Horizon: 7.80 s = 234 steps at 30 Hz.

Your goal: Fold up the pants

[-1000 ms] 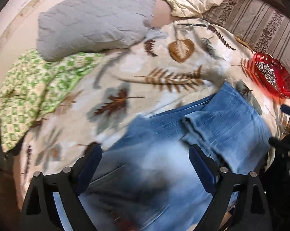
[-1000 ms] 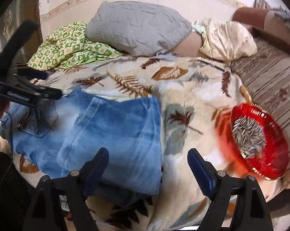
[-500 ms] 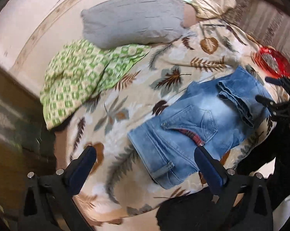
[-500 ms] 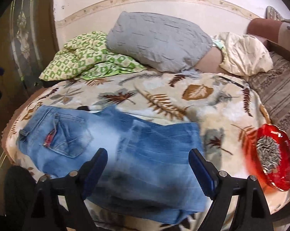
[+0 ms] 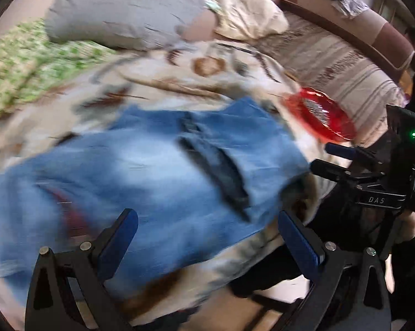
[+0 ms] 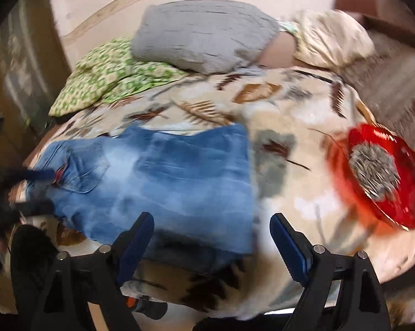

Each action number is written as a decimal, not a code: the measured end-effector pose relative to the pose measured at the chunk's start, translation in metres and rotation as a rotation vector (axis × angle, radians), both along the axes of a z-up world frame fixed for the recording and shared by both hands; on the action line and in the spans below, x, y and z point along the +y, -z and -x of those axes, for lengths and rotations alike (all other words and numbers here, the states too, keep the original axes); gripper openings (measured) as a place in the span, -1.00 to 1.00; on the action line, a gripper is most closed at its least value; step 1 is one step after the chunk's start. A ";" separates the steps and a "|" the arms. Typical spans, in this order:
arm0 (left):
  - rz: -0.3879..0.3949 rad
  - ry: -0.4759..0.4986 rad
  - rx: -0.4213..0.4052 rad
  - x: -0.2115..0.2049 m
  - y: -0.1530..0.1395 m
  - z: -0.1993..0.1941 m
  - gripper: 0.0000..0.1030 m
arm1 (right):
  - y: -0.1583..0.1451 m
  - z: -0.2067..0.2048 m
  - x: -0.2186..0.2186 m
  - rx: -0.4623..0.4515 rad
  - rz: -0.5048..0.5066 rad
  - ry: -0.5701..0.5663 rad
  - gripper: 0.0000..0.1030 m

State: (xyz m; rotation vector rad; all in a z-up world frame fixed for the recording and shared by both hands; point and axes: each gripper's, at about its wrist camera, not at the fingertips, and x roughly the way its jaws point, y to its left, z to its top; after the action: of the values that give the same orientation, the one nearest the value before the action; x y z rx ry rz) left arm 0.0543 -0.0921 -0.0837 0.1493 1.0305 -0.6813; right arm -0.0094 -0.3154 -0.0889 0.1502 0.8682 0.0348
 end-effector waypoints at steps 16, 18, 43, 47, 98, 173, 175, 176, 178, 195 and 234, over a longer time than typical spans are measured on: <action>-0.124 0.130 -0.039 -0.069 0.053 0.010 -0.33 | 0.044 -0.010 -0.015 0.087 -0.058 -0.053 -0.36; -0.127 0.138 -0.036 -0.067 0.054 0.012 -0.47 | 0.045 -0.009 -0.020 0.089 -0.068 -0.039 -0.53; -0.016 -0.128 -0.050 -0.043 -0.019 -0.073 0.75 | -0.016 -0.050 -0.024 -0.046 -0.011 -0.047 0.86; -0.069 -0.168 0.013 -0.068 0.000 -0.110 0.75 | -0.019 -0.091 -0.021 -0.028 -0.023 -0.077 0.80; -0.081 -0.681 -0.048 0.241 -0.001 0.033 0.92 | -0.077 -0.084 0.211 -0.043 0.089 -0.546 0.80; 0.232 0.130 0.256 -0.136 -0.030 -0.094 0.98 | 0.018 0.060 -0.035 -0.129 -0.343 0.275 0.63; 0.228 0.119 0.170 -0.109 -0.054 -0.089 0.98 | 0.013 0.062 -0.037 -0.139 -0.327 0.274 0.63; 0.222 0.118 0.146 -0.097 -0.060 -0.088 0.98 | 0.005 0.065 -0.039 -0.153 -0.309 0.270 0.64; 0.179 0.090 0.095 -0.064 -0.063 -0.083 0.98 | -0.006 0.064 -0.041 -0.173 -0.294 0.258 0.65; -0.148 0.382 -0.239 -0.041 0.025 0.006 0.63 | -0.006 -0.001 -0.023 -0.039 -0.259 0.086 0.09; -0.176 0.253 -0.306 -0.025 0.028 0.026 0.71 | 0.007 0.026 -0.019 0.032 0.215 -0.151 0.55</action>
State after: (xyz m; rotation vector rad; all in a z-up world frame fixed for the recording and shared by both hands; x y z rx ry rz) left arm 0.0279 -0.1173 -0.1118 0.5287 0.7810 -0.7685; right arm -0.0349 -0.3340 -0.0961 -0.1166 0.9077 0.0795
